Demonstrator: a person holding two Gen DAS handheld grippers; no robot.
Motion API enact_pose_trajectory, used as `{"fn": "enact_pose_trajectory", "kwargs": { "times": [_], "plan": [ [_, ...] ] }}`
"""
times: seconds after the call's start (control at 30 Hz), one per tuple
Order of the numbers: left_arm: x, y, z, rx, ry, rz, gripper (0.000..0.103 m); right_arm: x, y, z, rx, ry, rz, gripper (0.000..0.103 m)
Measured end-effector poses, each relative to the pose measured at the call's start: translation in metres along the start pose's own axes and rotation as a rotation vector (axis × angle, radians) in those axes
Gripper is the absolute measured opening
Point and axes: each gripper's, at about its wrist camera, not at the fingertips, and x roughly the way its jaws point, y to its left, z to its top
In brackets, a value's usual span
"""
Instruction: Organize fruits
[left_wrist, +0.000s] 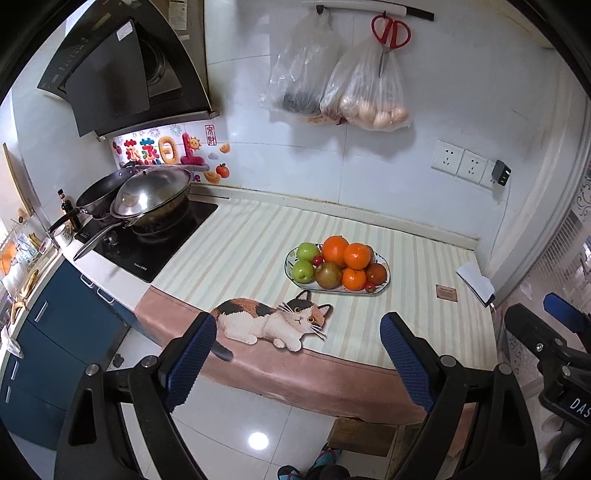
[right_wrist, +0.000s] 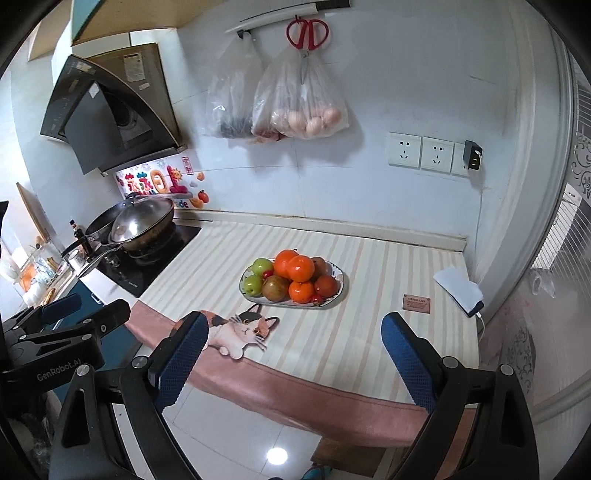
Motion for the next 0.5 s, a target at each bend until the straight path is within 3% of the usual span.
{"fn": "enact_pose_trajectory", "kwargs": {
  "times": [0.3, 0.4, 0.5],
  "plan": [
    [0.005, 0.010, -0.006, -0.008, 0.021, 0.006, 0.091, 0.001, 0.010, -0.004, -0.002, 0.013, 0.003, 0.100],
    [0.016, 0.011, -0.002, -0.005, 0.038, 0.016, 0.100, 0.014, 0.012, 0.002, -0.006, 0.012, -0.008, 0.100],
    [0.029, 0.012, 0.003, -0.010, 0.036, 0.034, 0.101, 0.032, 0.015, 0.009, -0.014, 0.020, -0.016, 0.100]
  ]
}}
